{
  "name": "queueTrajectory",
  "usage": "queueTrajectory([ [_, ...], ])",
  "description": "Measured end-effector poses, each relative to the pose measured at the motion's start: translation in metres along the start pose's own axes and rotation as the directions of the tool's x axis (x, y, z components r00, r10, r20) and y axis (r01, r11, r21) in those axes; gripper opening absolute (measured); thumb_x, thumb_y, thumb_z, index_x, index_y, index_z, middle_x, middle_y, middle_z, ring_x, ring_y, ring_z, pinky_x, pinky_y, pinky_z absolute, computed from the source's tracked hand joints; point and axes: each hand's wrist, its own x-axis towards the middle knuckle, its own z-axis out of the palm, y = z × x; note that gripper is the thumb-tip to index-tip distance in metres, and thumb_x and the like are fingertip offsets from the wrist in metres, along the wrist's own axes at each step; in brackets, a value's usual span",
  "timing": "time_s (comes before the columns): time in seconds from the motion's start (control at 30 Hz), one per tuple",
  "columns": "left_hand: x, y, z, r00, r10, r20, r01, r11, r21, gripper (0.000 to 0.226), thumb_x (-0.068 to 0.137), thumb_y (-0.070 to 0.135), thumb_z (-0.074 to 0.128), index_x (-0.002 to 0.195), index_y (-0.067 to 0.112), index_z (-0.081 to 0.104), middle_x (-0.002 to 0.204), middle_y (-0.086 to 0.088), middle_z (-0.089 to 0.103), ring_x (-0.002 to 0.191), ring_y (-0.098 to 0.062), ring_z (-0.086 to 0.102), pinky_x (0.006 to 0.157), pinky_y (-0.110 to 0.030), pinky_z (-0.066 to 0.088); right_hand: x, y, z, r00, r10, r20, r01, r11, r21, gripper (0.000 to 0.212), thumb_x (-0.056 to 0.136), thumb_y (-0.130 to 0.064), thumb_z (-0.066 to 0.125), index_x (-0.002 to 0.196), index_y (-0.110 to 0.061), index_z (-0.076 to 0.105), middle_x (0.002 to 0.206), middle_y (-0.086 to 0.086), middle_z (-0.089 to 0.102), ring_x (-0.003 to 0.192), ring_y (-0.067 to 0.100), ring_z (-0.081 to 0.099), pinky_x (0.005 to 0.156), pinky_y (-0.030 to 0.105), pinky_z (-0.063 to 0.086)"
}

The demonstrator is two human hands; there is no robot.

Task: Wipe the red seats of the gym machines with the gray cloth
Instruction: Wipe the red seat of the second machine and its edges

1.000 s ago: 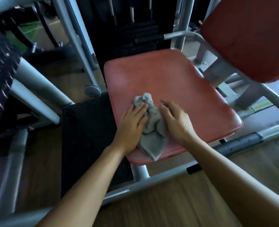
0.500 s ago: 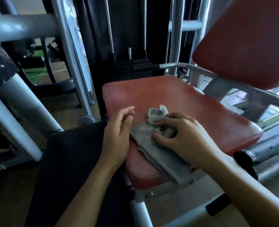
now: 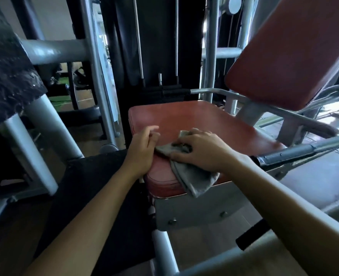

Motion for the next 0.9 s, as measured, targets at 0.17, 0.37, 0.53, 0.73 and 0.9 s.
queueTrajectory([
  [0.17,0.000,0.000,0.001,1.000,-0.011,-0.024,0.011,0.999,-0.030,0.034,0.108,0.027,0.044,0.129,0.010,0.063,0.119,-0.001,0.066,0.109,-0.010,0.057,0.077,0.004,0.033,-0.014,0.003,0.001,0.994,-0.023,-0.105,0.021,1.000,-0.015,0.031,0.088,-0.035,0.058,0.118,-0.032,0.067,0.109,0.000,0.063,0.104,0.024,0.059,0.077,0.028,0.034],
  [0.37,0.001,0.001,-0.002,0.992,0.082,0.098,-0.078,0.996,-0.051,0.027,0.102,0.023,0.056,0.106,0.009,0.078,0.107,0.000,0.073,0.099,0.002,0.063,0.093,-0.016,0.046,-0.065,-0.007,0.017,0.946,0.031,-0.323,-0.016,0.999,0.047,0.037,0.079,-0.032,0.060,0.115,-0.037,0.067,0.104,-0.012,0.063,0.096,0.022,0.061,0.074,0.031,0.050],
  [0.53,-0.011,0.010,-0.009,0.944,0.171,0.282,-0.136,0.981,-0.139,0.034,0.090,0.041,0.055,0.106,0.023,0.079,0.116,0.014,0.071,0.117,0.010,0.056,0.107,-0.011,0.032,-0.130,-0.020,0.068,0.811,0.162,-0.562,-0.025,0.969,0.244,0.036,0.082,-0.047,0.065,0.117,-0.038,0.069,0.110,-0.020,0.064,0.096,0.014,0.062,0.080,0.031,0.054],
  [0.73,-0.028,-0.004,-0.003,0.950,0.221,0.222,-0.228,0.974,0.007,0.037,0.088,0.052,0.050,0.115,0.042,0.072,0.132,0.023,0.063,0.137,-0.004,0.046,0.122,-0.050,0.022,-0.147,-0.021,0.106,0.674,0.413,-0.612,-0.160,0.891,0.424,0.038,0.084,-0.052,0.066,0.115,-0.031,0.072,0.106,-0.016,0.066,0.096,0.014,0.062,0.078,0.034,0.054],
  [0.9,-0.029,0.003,-0.001,0.951,0.264,0.163,-0.256,0.964,-0.071,0.030,0.091,0.030,0.055,0.111,0.028,0.077,0.124,0.015,0.070,0.124,0.008,0.054,0.121,-0.038,0.029,-0.136,-0.014,0.106,0.565,0.519,-0.641,-0.221,0.844,0.488,0.034,0.087,-0.038,0.071,0.119,-0.026,0.070,0.111,-0.008,0.067,0.099,0.018,0.064,0.078,0.036,0.053],
])
